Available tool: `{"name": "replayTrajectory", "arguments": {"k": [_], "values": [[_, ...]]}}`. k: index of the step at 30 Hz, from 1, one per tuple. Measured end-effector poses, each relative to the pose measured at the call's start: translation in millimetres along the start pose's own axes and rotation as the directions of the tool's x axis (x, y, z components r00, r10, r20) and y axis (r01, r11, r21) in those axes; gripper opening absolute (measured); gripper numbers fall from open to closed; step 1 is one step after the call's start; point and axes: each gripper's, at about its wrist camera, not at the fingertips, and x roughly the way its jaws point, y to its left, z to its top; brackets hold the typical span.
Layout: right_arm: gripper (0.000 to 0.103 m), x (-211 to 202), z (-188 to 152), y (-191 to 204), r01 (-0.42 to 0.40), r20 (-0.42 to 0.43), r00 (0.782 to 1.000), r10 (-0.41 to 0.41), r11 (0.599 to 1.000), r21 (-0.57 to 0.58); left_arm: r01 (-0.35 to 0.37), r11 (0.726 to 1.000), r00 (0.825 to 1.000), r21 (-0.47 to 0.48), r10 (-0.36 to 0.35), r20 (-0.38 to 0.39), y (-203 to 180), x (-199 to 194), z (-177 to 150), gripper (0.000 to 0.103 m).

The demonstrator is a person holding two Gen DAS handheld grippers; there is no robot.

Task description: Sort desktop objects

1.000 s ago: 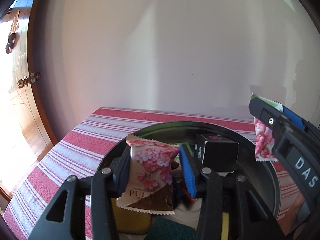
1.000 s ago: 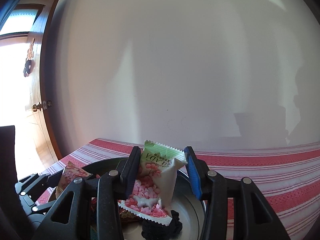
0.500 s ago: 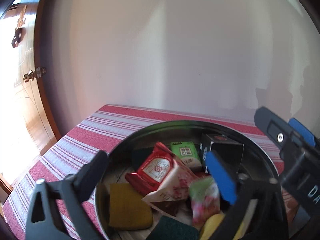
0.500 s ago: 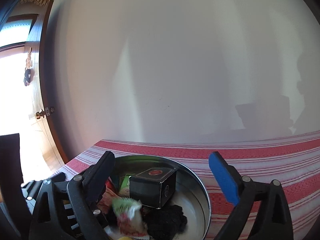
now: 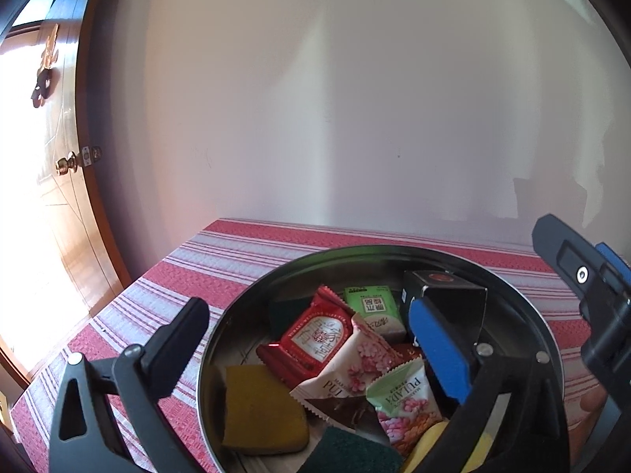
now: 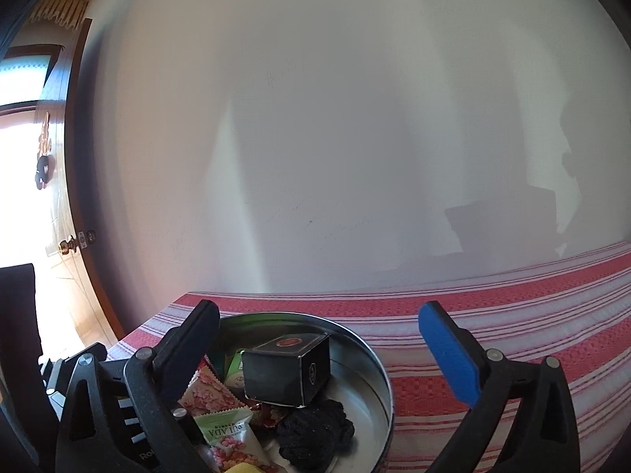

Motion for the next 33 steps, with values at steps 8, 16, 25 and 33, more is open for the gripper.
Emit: {"name": "replayTrajectory", "arguments": {"k": [8,16,25,33], "values": [[0.103,-11,-5,1,0.014,0.033,0.999,-0.013,0.999,-0.031,-0.044,0.999,0.997,-0.028,0.046,0.059,5,-8,-2,0.103],[0.103,-22,-11,2,0.0,0.047,0.999,0.003,0.998,-0.059,-0.055,0.997,0.991,-0.047,0.061,0.122,11,-22,-6,0.103],[0.103,-31,-16,6,0.005,0.071,0.997,0.001,0.996,-0.084,-0.034,0.999,0.99,-0.04,0.039,0.134,9,-32,-12,0.103],[0.103,-44,-16,9,-0.007,0.051,0.999,0.013,0.994,-0.11,-0.004,0.997,1.0,-0.077,0.004,-0.009,8,-44,-20,0.103]]}}
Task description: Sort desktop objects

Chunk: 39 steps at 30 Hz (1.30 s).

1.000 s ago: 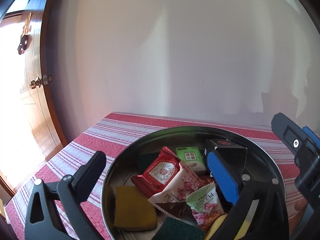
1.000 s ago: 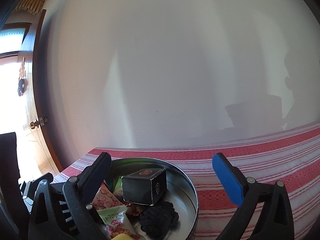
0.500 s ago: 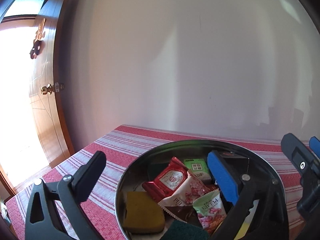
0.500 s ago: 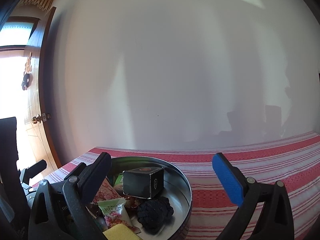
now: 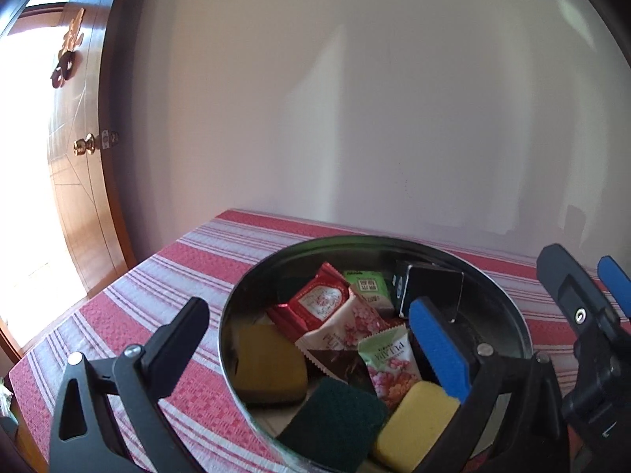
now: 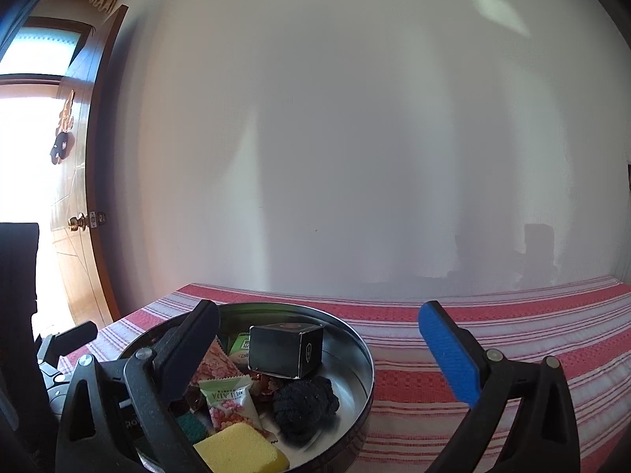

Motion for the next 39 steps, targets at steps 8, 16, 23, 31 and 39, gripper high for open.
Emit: {"name": "replayTrajectory", "arguments": {"k": [8,16,23,31,39], "values": [[0.103,-34,6,-6,0.025,0.01,1.0,-0.025,0.999,0.047,-0.092,0.991,0.995,0.092,0.096,-0.036,-15,-21,-11,0.103],[0.103,-52,3,-14,0.078,-0.046,0.996,-0.073,0.991,0.107,-0.086,0.99,0.995,0.112,0.09,-0.032,-20,-42,-17,0.103],[0.103,-59,-3,-19,0.097,-0.084,0.993,-0.088,0.988,0.118,-0.066,0.994,0.997,0.09,0.069,-0.034,-23,-52,-18,0.103],[0.103,-65,0,-20,0.111,-0.078,0.991,-0.104,0.99,0.088,-0.069,0.995,0.997,0.076,0.072,-0.034,-23,-58,-18,0.103],[0.103,-72,2,-20,0.139,-0.058,0.989,-0.136,0.989,0.054,-0.05,0.994,0.998,0.093,0.054,-0.043,-26,-61,-16,0.103]]}}
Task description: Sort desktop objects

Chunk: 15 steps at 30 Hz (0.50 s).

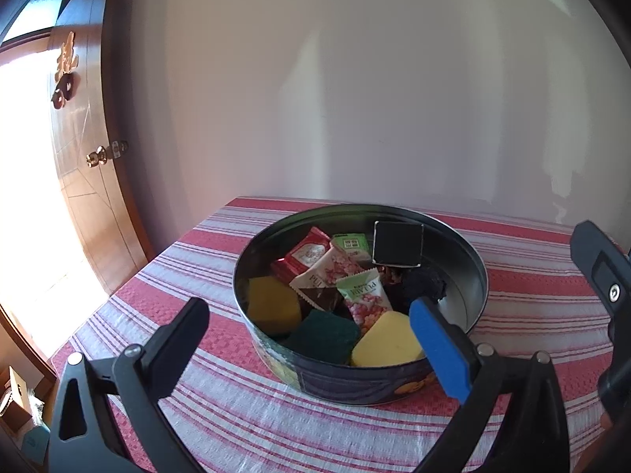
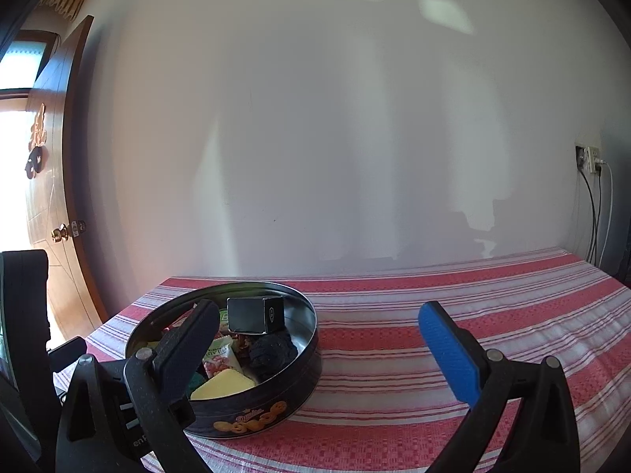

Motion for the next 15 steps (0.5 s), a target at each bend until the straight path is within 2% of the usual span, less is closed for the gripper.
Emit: {"name": "replayTrajectory", "arguments": {"k": [15], "values": [[0.103,0,5,-7,-0.012,0.015,1.0,0.012,1.0,0.021,-0.043,0.998,0.999,-0.054,0.043,-0.006,11,-3,6,0.103]]}}
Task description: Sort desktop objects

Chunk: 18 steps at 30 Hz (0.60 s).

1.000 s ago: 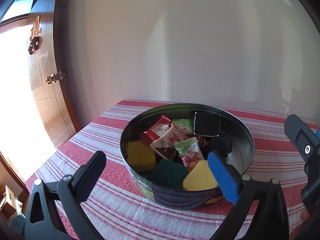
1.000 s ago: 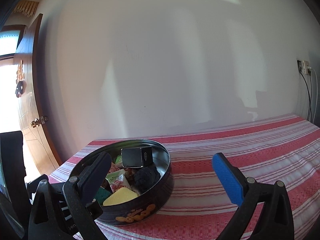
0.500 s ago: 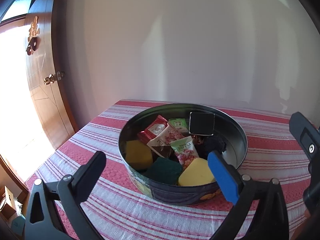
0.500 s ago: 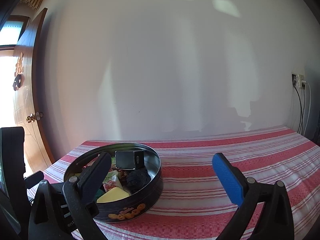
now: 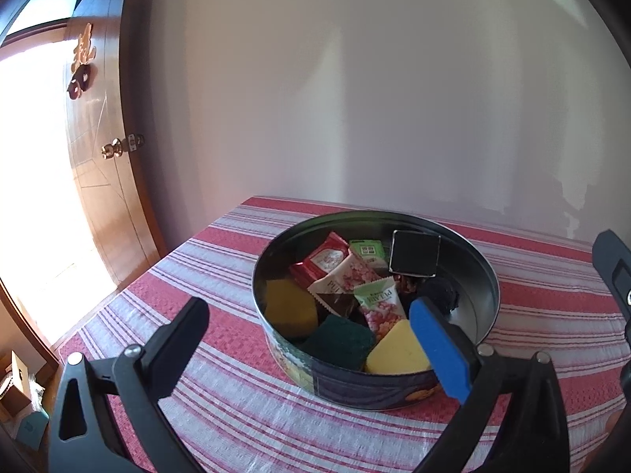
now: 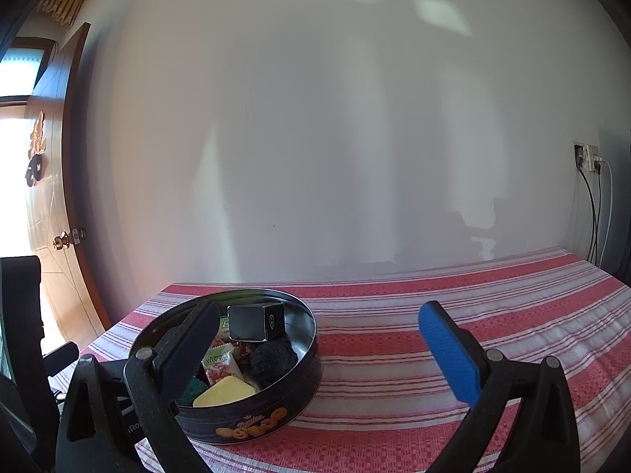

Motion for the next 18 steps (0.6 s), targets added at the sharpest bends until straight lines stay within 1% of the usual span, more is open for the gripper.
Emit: {"name": "replayTrajectory", "arguments": {"k": [9,18], "values": [[0.103,-6.0,2.1,-2.1,-0.014,0.009,1.0,0.014,1.0,0.015,-0.002,1.0,1.0,0.002,0.002,-0.007,1.7,4.7,1.2,0.103],[0.103,-7.8,1.2,1.9,-0.013,0.022,1.0,0.013,1.0,-0.006,-0.017,0.999,1.0,0.033,0.017,-0.005,-1.8,6.5,1.0,0.103]]}}
